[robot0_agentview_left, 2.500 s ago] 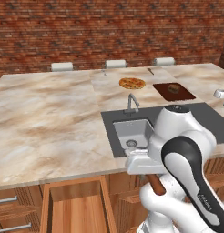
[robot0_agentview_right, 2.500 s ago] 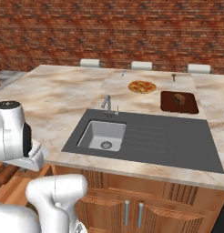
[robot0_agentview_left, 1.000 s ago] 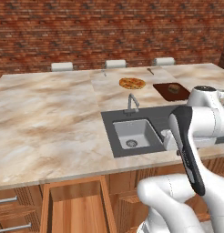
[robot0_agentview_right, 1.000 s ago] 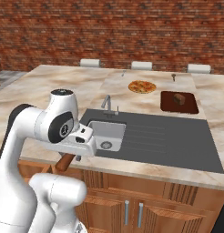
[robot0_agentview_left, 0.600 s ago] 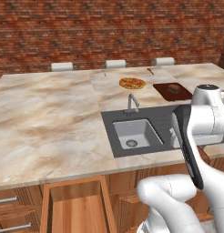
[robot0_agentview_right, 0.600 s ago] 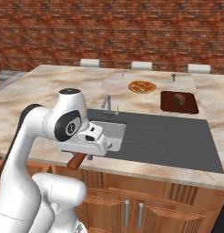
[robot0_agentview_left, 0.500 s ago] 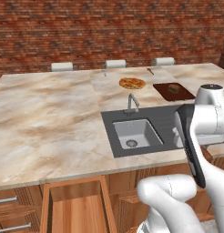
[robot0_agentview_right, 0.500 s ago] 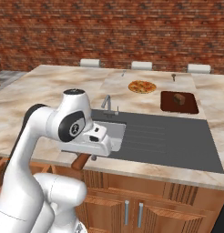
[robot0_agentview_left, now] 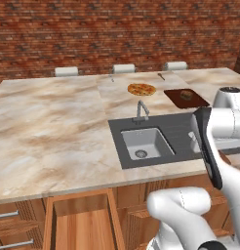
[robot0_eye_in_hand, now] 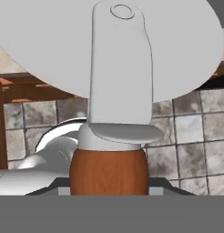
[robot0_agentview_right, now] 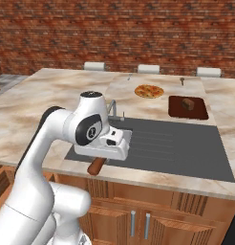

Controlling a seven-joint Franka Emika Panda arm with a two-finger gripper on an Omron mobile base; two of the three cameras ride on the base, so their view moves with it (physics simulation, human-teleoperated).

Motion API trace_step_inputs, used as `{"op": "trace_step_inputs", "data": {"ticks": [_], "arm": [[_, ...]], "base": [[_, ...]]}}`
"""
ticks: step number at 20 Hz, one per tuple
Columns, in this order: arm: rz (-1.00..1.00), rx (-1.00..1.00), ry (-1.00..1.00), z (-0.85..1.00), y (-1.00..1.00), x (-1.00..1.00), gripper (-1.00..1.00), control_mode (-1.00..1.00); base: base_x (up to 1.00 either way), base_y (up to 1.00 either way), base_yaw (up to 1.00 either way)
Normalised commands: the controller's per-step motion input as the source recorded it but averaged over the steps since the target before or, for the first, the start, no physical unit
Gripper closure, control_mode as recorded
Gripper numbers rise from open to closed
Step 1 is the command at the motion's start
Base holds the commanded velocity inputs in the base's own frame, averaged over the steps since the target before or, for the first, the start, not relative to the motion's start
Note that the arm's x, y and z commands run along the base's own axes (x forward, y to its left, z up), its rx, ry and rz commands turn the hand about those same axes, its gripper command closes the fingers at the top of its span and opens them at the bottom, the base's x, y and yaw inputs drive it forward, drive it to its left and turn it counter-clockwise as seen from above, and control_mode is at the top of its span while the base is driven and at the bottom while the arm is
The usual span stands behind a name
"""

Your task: Take the pizza cutter from the drawer on the left and place it on the dining counter for cutting.

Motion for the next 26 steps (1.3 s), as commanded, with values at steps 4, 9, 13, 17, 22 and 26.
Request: {"op": "trace_step_inputs", "data": {"ticks": [4, 9, 13, 17, 22, 26], "arm": [[0.00, 0.00, 0.00, 0.00, -0.03, 0.12, 1.00, -1.00], [0.00, 0.00, 0.00, 0.00, -0.01, 0.00, 1.00, 1.00], [0.00, 0.00, 0.00, 0.00, 0.00, 0.00, 1.00, 1.00], [0.00, 0.00, 0.00, 0.00, 0.00, 0.00, 1.00, 1.00], [0.00, 0.00, 0.00, 0.00, 0.00, 0.00, 1.00, 1.00], [0.00, 0.00, 0.00, 0.00, 0.00, 0.00, 1.00, 1.00]], "base": [[0.00, 0.00, 0.00], [-0.03, -0.03, 0.01], [-0.86, -0.73, -0.05], [-0.93, -1.00, -0.10], [-0.14, -1.00, -0.18], [0.48, -1.00, -0.17]]}}
